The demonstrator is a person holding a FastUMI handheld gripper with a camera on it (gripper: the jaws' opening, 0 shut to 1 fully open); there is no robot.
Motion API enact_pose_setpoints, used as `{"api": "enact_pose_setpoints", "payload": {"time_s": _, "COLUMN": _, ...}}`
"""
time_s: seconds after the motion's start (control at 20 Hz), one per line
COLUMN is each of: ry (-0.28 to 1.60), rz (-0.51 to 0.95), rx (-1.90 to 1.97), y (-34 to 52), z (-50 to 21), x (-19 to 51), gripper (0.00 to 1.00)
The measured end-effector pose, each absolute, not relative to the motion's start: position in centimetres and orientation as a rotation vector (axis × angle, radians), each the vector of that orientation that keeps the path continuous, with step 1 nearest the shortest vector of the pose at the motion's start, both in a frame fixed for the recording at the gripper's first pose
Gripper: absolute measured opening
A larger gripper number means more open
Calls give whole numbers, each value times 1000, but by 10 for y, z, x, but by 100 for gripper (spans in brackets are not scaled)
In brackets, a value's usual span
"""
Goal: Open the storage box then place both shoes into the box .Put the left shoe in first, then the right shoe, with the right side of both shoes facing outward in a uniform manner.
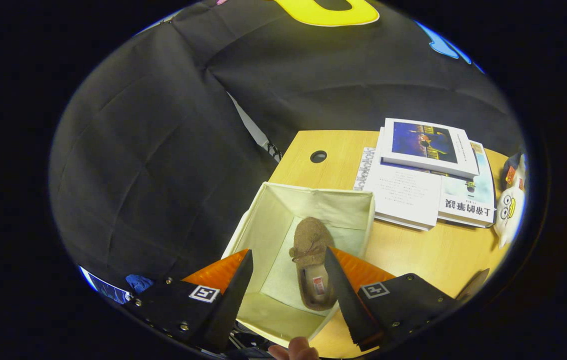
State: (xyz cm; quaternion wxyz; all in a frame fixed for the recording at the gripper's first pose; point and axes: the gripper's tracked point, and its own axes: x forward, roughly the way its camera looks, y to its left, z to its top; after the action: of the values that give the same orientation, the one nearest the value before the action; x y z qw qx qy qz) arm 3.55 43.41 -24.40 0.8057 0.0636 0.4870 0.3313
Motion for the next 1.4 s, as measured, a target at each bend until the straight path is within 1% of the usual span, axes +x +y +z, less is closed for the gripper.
{"api": "enact_pose_setpoints", "payload": {"time_s": 0.4, "ry": 957, "rz": 688, "rx": 143, "y": 366, "z": -210, "x": 37, "gripper": 87}}
{"api": "enact_pose_setpoints", "payload": {"time_s": 0.5, "ry": 948, "rz": 650, "rx": 141, "y": 341, "z": -208, "x": 35, "gripper": 87}}
{"api": "enact_pose_setpoints", "payload": {"time_s": 1.15, "ry": 889, "rz": 570, "rx": 180, "y": 213, "z": -216, "x": 18, "gripper": 87}}
{"api": "enact_pose_setpoints", "payload": {"time_s": 1.4, "ry": 835, "rz": 473, "rx": 209, "y": 154, "z": -222, "x": 23, "gripper": 87}}
